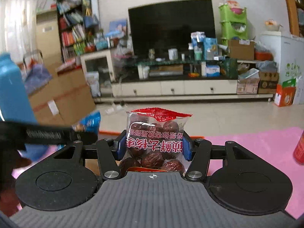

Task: Organize snacks
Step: 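Lift both packs over the orange box and open both tools to drop them, then move both tools back over the remaining snacks on the table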

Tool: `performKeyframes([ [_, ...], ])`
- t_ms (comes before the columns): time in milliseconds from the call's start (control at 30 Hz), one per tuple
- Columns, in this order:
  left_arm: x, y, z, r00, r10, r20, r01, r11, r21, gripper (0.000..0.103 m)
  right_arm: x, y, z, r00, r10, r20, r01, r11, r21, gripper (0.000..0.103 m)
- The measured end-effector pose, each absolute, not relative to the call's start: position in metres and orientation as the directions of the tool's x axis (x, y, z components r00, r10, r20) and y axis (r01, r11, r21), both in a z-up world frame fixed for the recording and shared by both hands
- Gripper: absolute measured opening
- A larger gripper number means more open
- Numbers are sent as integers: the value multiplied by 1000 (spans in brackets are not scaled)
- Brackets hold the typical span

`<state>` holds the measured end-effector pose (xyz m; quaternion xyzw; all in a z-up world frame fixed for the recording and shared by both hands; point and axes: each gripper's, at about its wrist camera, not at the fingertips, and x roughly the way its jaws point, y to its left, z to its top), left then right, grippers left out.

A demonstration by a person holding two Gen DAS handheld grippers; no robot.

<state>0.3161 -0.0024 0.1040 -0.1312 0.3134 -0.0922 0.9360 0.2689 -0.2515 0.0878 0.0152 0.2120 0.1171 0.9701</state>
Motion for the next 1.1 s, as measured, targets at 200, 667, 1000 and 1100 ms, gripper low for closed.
performKeyframes([
  [200,325,-18,82,768,-174,-617,70,979,-190,51,303,-248,59,830,214,-514,-186,977,107,39],
  [667,322,-5,73,788,-112,-606,24,988,-152,65,318,-244,39,796,176,-579,-133,984,116,52],
  [1000,234,-2,155,874,-211,-437,149,974,-172,76,215,-288,99,905,195,-378,-138,975,172,90],
  [1100,187,4,141,847,-230,-480,190,973,-131,77,163,-305,87,894,199,-401,-149,977,153,91],
])
